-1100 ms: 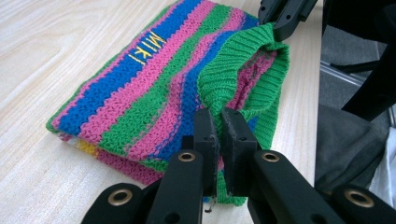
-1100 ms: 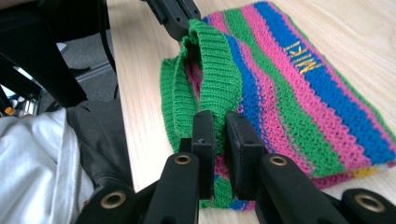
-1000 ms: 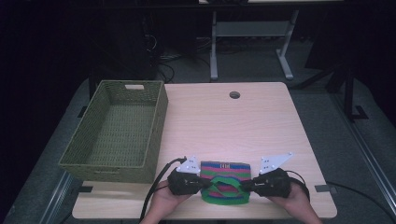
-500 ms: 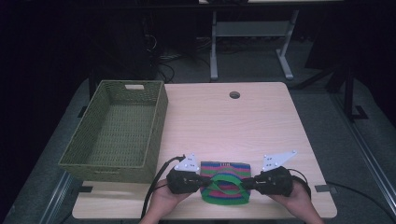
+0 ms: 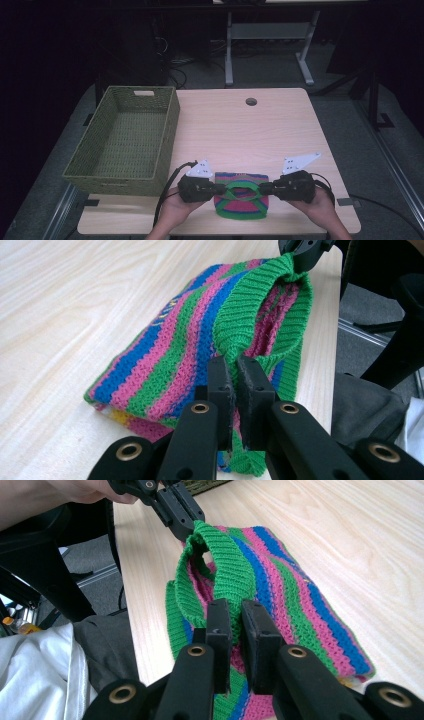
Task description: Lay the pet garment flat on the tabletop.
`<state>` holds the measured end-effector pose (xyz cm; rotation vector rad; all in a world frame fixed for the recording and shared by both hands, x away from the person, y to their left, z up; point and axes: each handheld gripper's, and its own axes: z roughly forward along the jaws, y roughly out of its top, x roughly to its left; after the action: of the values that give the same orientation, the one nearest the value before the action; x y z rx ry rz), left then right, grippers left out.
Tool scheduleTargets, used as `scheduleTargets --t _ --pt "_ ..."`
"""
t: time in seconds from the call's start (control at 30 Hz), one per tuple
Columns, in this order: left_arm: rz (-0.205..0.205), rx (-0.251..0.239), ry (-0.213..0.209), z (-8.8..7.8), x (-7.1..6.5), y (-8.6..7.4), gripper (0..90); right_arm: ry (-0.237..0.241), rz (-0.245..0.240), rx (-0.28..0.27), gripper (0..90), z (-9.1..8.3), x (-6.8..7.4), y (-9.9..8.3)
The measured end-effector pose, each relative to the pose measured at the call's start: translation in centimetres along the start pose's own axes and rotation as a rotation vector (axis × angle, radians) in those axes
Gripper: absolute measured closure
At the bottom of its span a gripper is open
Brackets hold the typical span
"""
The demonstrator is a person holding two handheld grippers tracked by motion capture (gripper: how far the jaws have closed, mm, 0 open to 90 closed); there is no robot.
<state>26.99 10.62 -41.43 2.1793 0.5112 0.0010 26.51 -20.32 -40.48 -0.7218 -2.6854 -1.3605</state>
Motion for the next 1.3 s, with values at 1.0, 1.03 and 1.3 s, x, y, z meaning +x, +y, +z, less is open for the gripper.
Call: scheduleTargets --t 1.0,1.03,1.3 --pt "-0.066 -0.008 0.068 -0.1 3.7 4.5 84.8 -0.082 0.050 -0.022 82.0 -1.7 -4.4 4.8" --pt "-0.065 -0.009 0.071 0.0 3.9 4.6 84.8 -0.086 0.053 -0.018 82.0 -1.6 -4.6 4.9" --pt "-0.107 -0.034 0.097 0.5 5.3 5.2 84.6 -0.111 0.072 -0.014 82.1 -1.3 -5.9 5.5"
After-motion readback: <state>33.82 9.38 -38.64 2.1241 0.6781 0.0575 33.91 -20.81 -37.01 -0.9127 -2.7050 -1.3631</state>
